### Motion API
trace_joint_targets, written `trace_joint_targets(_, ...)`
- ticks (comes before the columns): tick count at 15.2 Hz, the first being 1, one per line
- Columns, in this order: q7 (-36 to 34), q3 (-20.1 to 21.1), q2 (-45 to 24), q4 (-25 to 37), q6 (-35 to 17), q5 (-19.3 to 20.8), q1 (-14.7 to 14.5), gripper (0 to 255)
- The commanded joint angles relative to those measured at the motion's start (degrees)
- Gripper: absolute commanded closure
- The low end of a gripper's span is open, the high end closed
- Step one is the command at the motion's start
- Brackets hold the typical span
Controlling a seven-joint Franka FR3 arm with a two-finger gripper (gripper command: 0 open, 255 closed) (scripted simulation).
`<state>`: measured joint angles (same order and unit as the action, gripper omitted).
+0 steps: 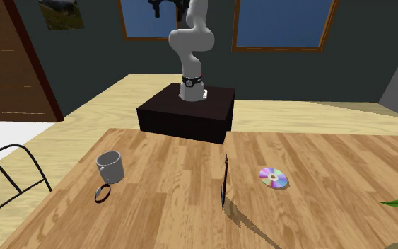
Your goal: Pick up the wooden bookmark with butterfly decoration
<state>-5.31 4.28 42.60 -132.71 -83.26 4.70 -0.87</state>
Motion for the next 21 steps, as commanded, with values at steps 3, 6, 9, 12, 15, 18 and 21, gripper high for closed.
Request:
trace_joint_targets(3, -3.32, 1.27, -0.74, -2.31, -3.23, -2.06, -0.04, 0)
trace_joint_targets(6, -8.1, 3.27, -2.52, -5.25, -8.39, -5.04, -0.16, 0)
trace_joint_targets(9, -12.68, 5.36, -5.13, -7.51, -13.89, -7.86, -0.31, 0)
trace_joint_targets(12, -17.07, 7.49, -8.58, -9.02, -19.68, -10.43, -0.48, 0)
trace_joint_targets(15, -21.3, 9.66, -12.85, -9.76, -25.65, -12.67, -0.56, 0)
trace_joint_targets(18, -25.43, 11.8, -17.86, -9.7, -31.69, -14.46, -0.54, 0)
trace_joint_targets(21, -29.57, 13.84, -23.5, -8.83, -37.67, -15.64, -0.42, 0)
